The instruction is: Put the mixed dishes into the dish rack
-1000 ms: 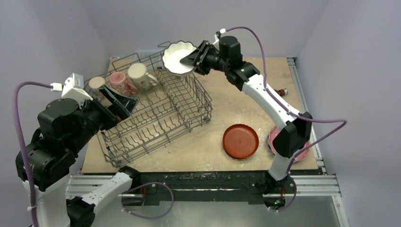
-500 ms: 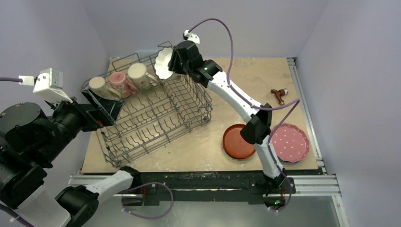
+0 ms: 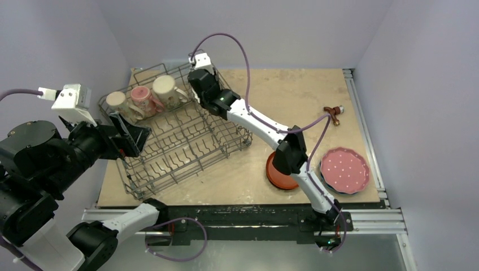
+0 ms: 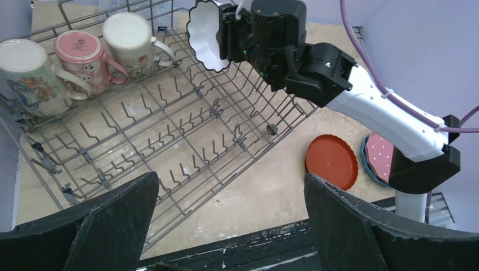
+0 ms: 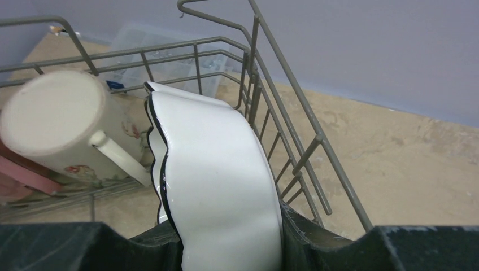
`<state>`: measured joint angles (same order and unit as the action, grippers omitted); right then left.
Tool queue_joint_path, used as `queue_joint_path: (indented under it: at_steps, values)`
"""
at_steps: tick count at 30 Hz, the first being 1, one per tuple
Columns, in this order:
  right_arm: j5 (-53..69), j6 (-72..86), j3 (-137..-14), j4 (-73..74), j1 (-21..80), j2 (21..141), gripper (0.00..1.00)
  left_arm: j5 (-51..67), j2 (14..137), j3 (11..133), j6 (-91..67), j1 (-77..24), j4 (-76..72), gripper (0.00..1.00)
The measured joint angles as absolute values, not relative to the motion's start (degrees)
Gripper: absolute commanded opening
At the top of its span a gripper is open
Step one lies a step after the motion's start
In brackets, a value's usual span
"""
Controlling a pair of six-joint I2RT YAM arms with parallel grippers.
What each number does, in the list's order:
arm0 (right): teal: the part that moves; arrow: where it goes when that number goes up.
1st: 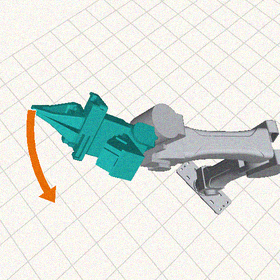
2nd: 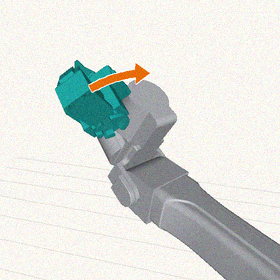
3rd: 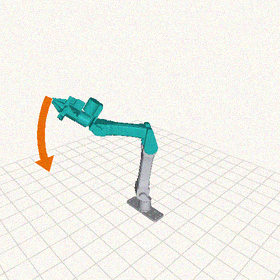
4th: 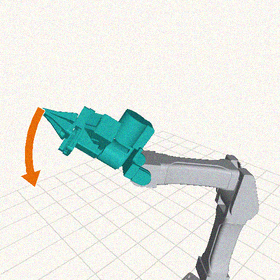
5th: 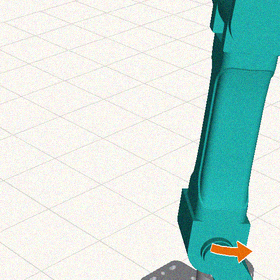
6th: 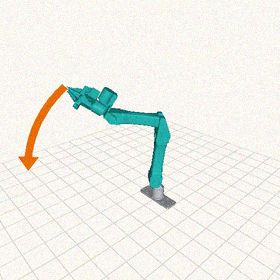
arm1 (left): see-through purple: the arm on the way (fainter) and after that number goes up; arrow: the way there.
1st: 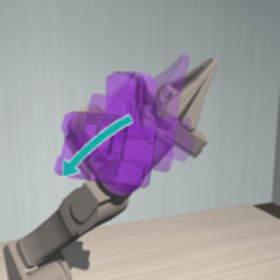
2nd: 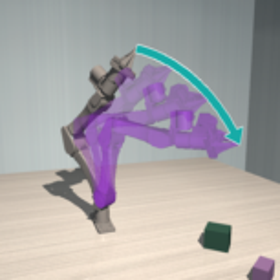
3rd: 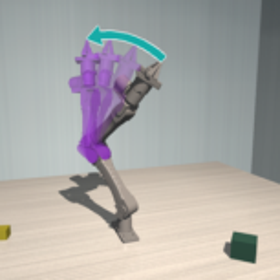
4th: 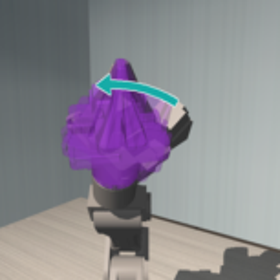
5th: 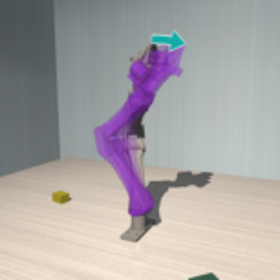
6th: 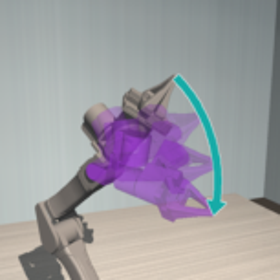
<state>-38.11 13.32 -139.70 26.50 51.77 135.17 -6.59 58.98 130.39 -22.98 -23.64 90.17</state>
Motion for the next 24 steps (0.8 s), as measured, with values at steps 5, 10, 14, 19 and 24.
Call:
queue_joint_path:
  at_steps: [5,10,14,19,24]
  values:
    - [-43.6,4.2,-139.7,21.8,52.9,138.6,0.0,-5.8,59.0,130.4,-22.3,-23.6,90.3,1.0]
    - [-48.4,-4.7,-139.7,15.9,53.2,142.0,0.0,-4.9,59.2,129.2,-21.9,-23.6,90.5,1.0]
    - [-51.3,-12.4,-139.7,11.0,53.1,145.1,0.0,-4.7,59.5,128.4,-21.9,-23.6,90.5,1.0]
    - [-53.5,-20.8,-139.7,6.3,53.0,148.8,0.0,-4.7,59.5,127.8,-22.0,-23.6,90.6,1.0]
    - [-55.0,-27.6,-139.3,1.4,52.9,148.9,0.0,-4.7,59.5,127.6,-22.1,-23.6,90.6,1.0]
